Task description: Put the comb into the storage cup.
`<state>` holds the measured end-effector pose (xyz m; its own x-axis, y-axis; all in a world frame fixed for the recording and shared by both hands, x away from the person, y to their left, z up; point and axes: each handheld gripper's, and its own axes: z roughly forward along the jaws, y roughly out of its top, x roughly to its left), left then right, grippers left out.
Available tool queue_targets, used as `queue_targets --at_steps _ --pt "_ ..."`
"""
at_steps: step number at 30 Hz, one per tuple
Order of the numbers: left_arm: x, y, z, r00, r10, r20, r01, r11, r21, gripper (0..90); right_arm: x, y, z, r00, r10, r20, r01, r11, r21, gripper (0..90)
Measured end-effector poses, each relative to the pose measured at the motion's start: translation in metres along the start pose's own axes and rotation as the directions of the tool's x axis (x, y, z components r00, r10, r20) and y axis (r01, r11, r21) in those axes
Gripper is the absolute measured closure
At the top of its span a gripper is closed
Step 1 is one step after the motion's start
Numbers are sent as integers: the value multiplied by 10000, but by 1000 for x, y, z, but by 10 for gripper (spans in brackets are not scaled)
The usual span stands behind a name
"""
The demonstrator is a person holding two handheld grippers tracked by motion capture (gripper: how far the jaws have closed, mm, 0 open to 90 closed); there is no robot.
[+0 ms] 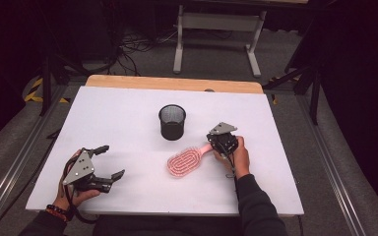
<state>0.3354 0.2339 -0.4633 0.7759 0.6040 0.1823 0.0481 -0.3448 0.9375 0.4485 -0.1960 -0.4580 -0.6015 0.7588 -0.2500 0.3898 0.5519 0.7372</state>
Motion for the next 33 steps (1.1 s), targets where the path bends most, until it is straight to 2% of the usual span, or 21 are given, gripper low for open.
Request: queue_targets --at_steps 15,20,26,33 --pt "3 0 -4 10000 3 -15 -3 10000 15 73 3 -9 -16 9998 -151 -115 155 9993 350 900" --pt "2 0 -3 10000 6 36 -6 10000 51 73 3 -12 -21 9999 46 -144 -38 9985 545 900" --pt "2 -1 -2 9999 28 104 -30 9999 136 72 2 -18 -27 9991 315 -287 -302 9985 460 899" --pt "2 -1 -2 9999 41 130 -44 9998 206 72 2 -22 -33 9985 350 -418 -328 9980 538 899"
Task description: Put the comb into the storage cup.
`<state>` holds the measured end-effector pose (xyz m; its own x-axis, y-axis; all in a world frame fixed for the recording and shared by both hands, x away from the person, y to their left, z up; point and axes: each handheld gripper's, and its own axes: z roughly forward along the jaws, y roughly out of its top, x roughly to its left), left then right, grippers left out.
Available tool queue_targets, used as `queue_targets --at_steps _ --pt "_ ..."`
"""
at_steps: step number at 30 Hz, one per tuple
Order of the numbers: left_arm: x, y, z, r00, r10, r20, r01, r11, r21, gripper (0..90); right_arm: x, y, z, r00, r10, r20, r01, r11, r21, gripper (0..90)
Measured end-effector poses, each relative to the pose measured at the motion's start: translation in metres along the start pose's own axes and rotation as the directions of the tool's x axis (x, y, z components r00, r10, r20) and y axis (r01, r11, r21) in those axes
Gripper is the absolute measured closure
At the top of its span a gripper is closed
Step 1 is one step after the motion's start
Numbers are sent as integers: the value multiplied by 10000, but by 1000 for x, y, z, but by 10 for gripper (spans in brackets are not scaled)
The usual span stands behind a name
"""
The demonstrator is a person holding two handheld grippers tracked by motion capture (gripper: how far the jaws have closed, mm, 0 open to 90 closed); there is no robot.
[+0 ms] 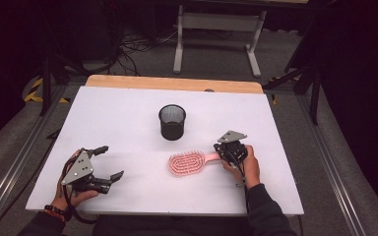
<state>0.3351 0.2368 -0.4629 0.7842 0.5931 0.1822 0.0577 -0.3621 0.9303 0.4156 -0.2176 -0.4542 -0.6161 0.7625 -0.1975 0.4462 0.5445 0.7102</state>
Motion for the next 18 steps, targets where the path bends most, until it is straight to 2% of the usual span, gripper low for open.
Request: queue_targets --at_steps 13,18 --pt "0 0 1 10000 5 72 -6 10000 42 72 1 -11 -11 9991 122 -402 -120 9999 35 898" --pt "0 0 1 10000 30 94 -30 10000 77 73 3 -14 -12 9986 35 -521 -24 9997 225 894"
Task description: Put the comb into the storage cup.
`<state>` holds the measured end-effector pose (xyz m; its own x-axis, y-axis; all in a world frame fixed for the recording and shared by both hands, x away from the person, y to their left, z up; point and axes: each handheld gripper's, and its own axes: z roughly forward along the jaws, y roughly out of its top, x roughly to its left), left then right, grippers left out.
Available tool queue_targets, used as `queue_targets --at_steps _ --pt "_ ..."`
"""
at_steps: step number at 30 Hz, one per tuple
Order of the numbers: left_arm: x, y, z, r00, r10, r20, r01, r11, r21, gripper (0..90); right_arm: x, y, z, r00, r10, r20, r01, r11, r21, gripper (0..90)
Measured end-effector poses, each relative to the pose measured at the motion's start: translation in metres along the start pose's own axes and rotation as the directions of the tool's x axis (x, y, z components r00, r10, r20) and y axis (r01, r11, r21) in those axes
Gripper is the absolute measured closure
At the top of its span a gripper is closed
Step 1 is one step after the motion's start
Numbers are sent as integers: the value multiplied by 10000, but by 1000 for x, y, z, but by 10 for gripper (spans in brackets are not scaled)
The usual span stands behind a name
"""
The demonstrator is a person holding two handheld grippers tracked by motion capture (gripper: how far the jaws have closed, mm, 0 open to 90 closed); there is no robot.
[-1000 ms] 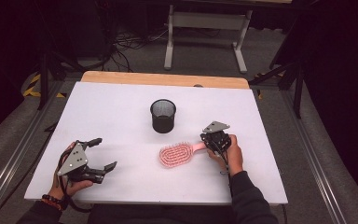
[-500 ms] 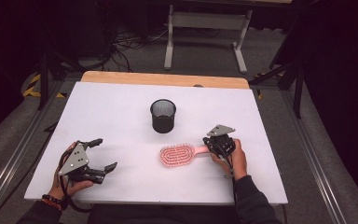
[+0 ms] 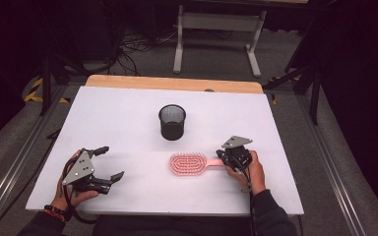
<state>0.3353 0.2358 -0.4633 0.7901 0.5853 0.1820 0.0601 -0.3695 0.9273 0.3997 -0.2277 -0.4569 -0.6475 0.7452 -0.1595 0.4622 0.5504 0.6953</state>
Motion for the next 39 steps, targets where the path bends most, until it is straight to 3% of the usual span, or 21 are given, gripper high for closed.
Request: queue_targets --at_steps 6,39 --pt "0 0 0 10000 45 13 -45 10000 34 73 4 -5 -1 9996 -254 -93 256 9995 210 892" --pt "-2 1 2 9995 148 280 -155 9996 226 74 13 -15 -16 9959 -421 -796 447 9985 317 886"
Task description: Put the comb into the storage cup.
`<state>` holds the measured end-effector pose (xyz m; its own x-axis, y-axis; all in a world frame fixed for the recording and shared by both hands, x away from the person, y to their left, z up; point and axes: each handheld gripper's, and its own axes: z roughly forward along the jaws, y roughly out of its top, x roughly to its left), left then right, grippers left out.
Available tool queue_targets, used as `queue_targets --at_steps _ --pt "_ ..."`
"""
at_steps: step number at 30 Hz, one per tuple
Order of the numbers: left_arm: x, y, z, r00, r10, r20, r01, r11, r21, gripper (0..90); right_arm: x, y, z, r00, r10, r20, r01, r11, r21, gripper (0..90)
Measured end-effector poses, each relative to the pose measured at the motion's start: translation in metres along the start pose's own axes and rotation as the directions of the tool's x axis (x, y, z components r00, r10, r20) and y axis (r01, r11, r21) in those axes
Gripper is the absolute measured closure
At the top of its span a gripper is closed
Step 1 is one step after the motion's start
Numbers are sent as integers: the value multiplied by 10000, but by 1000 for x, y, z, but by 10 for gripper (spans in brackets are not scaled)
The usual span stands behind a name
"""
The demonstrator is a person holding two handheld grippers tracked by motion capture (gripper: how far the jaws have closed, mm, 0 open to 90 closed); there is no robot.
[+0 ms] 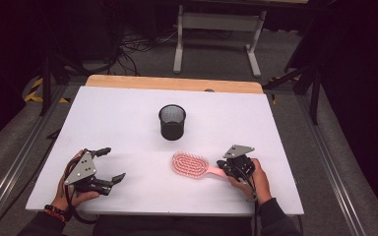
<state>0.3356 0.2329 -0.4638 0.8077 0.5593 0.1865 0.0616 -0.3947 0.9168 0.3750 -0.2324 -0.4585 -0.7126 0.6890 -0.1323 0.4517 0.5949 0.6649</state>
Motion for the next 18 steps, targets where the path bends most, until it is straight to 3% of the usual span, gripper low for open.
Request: queue_targets --at_steps 7,16,18 --pt "0 0 0 10000 8 -43 -8 10000 -10 74 -1 2 -3 9999 -118 -19 118 9999 -34 849" --pt "-1 0 3 10000 83 8 -83 9999 124 74 -4 10 -18 9989 -471 -57 469 9984 -305 615" --pt "-1 0 3 10000 97 8 -97 9998 190 74 -3 13 -19 9977 -655 -155 652 9977 -174 515"
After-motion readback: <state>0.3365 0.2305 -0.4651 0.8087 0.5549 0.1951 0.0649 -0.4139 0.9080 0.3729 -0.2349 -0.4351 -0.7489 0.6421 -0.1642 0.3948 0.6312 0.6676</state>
